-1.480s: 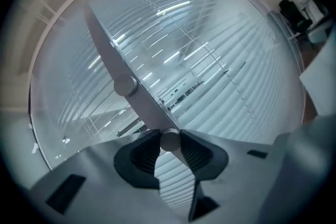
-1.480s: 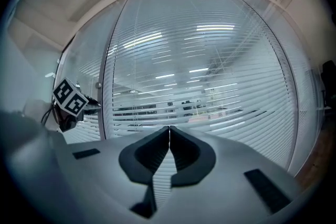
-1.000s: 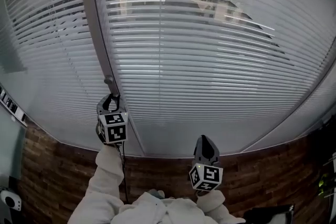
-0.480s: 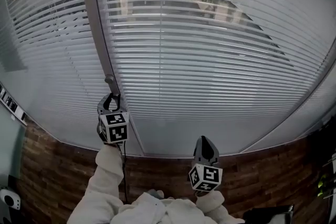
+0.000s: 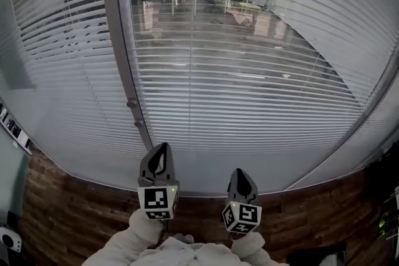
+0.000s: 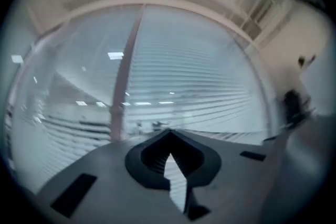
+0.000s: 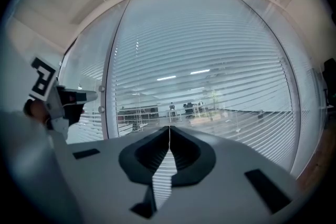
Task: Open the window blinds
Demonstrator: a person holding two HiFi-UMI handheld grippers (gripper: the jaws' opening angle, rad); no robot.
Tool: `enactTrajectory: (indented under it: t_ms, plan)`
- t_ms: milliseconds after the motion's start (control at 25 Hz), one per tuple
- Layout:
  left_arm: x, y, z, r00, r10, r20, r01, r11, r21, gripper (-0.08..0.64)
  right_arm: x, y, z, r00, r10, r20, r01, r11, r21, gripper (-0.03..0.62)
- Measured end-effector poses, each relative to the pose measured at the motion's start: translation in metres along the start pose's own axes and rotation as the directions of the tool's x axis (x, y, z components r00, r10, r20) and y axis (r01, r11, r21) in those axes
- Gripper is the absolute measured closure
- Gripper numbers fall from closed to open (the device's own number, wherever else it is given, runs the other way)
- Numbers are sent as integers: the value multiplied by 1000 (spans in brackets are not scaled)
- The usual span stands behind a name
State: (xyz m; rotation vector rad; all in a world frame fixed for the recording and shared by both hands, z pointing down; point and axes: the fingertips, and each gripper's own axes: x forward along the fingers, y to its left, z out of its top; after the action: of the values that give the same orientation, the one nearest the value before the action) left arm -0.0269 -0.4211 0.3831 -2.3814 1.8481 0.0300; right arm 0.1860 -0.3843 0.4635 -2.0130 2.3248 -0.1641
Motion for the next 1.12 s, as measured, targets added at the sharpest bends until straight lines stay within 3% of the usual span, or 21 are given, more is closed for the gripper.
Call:
enactTrajectory:
  t_ms: [80,120,240,440,760,1120]
  plan:
    - [-13,-55,-25,979,-193,-63,178,967,-184,560,-3,5,-1,1000,18,-1,-18,1000,0,578]
    - [-19,-75,-37,966,-239,-96,212,950,-229,560,-4,8,-1,1000,27,-4,-27,1000,-2,578]
    - [-37,-115,-55,946,-285,-153,240,936,-257,560,-12,12,-1,999,49,-9,-49,999,-5,578]
    - [-41,-132,-54,940,-311,-140,271,931,-246,560,-17,12,-7,998,60,-28,-60,998,-5,578]
    - [-42,-125,-50,948,-284,-144,242,936,-254,560,-22,13,-3,997,72,-34,-72,997,-9,578]
    - [-48,-141,-54,942,-295,-159,251,935,-250,560,-26,12,-4,995,93,-48,-94,995,-38,578]
